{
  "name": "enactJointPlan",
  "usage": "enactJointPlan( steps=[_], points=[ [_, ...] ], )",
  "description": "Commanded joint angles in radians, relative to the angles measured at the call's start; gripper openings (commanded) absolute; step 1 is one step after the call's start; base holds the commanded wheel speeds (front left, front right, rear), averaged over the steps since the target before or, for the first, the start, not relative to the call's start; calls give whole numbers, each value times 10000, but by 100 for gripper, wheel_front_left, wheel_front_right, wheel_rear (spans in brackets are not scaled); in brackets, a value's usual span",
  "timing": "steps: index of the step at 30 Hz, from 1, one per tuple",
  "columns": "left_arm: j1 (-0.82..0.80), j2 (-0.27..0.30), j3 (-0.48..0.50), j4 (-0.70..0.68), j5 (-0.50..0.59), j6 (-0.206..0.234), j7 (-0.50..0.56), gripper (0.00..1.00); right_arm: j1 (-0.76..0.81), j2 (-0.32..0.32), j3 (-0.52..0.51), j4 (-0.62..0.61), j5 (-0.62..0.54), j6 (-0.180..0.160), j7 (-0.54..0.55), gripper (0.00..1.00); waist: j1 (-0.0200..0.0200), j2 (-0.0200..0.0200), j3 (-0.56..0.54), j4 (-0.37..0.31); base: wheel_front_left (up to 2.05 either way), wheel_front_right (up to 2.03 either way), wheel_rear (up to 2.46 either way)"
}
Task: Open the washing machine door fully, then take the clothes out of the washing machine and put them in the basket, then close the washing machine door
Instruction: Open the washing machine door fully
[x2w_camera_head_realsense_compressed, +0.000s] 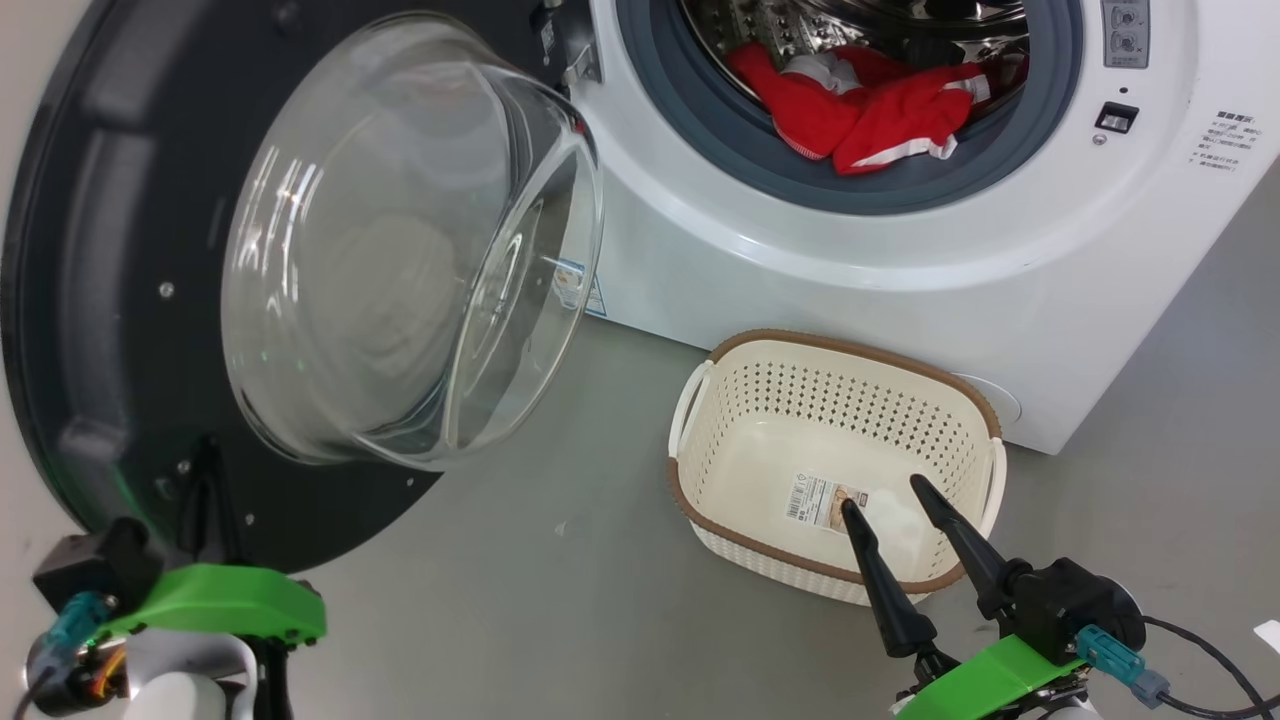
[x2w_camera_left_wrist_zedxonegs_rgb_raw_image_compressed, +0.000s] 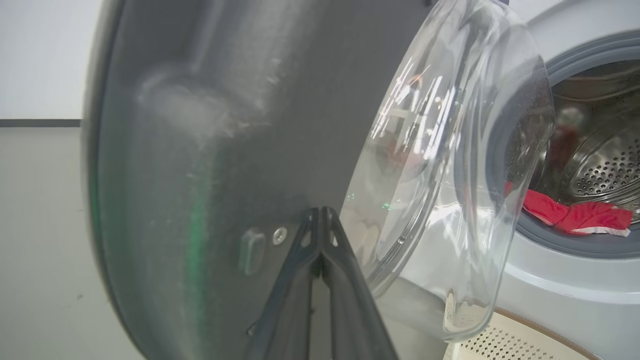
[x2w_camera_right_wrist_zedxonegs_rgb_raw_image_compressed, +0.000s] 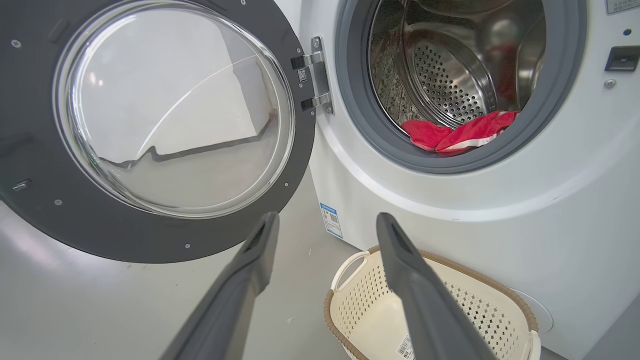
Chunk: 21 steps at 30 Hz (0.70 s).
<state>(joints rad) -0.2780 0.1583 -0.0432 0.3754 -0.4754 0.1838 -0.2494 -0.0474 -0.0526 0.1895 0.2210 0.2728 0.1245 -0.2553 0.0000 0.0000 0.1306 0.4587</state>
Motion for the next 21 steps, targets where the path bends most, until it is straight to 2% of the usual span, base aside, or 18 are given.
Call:
enactJointPlan(
  steps=[1, 21],
  points=[
    [-490, 455, 636, -64, -22, -29, -117, 0, -354, 24, 272, -223, -161, 62, -11, 100, 0, 0, 13, 4, 0, 0, 0],
    [-1549, 188, 1845, 1142, 742, -729, -123, 0, -401, 24, 332, -702, -425, 62, 257, 100, 0, 0, 373, -24, 0, 0, 0]
  ],
)
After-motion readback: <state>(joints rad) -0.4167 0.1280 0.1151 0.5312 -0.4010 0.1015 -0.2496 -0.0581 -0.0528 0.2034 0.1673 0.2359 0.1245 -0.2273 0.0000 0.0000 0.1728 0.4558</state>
